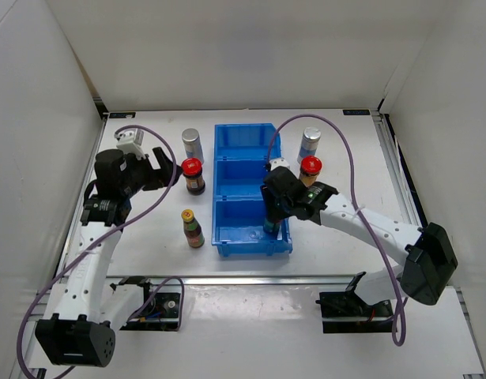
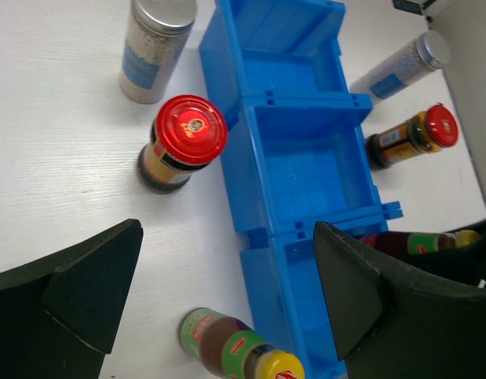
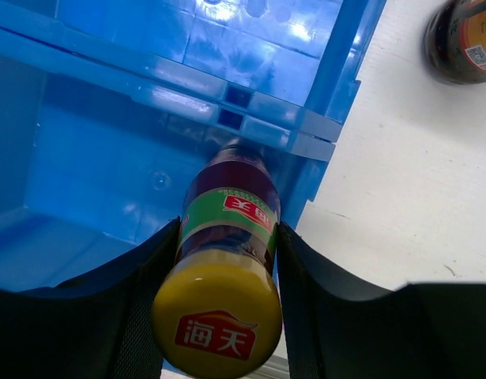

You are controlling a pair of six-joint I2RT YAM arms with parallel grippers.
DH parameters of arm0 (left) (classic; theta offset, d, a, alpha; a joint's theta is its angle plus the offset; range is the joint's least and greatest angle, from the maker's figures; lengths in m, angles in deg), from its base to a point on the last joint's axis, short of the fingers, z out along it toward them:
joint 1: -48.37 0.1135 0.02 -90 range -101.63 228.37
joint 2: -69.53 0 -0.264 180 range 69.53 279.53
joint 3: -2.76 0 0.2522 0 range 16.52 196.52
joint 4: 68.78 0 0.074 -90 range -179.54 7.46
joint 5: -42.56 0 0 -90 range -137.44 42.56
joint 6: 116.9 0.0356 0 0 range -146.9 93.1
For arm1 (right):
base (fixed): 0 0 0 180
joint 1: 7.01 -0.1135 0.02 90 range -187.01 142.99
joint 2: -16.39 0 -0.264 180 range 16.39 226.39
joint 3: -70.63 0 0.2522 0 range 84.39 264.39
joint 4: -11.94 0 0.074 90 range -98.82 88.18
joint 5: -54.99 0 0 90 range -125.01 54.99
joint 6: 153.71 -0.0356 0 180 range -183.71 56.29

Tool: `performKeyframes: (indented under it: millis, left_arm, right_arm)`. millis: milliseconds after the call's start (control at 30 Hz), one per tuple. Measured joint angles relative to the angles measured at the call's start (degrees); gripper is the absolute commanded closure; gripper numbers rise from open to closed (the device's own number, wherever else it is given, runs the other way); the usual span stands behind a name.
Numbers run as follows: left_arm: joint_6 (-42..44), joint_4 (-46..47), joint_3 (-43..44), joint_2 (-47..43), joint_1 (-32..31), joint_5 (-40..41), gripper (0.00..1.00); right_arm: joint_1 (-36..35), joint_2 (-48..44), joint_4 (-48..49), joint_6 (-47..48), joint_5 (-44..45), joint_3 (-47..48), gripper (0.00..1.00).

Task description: Organize the condiment bottles

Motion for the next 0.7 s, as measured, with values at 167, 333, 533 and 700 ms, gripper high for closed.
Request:
performKeyframes:
  millis: [167, 333, 533, 700]
  left_arm:
    - [-0.5, -0.7, -1.5, -1.7, 0.0, -4.4, 0.00]
    - [1.6, -4.8, -1.6, -4.5, -0.8, -7.2, 0.00]
    - [1.8, -8.6, -3.4, -9.0, -5.7, -8.3, 0.00]
    - [-2.4, -12.9, -4.1, -10.3, -10.9, -5.9, 0.00]
  right_arm:
    - [0.0, -0.5, 1.3, -1.2, 0.6, -0.3, 0.00]
    - [0.0, -3.0, 0.8, -1.2, 2.4, 1.0, 0.00]
    - [0.0, -7.0, -0.5, 0.3, 6.0, 6.5, 0.00]
    - [0.0, -7.7, -0.5, 1.9, 8.1, 9.0, 0.00]
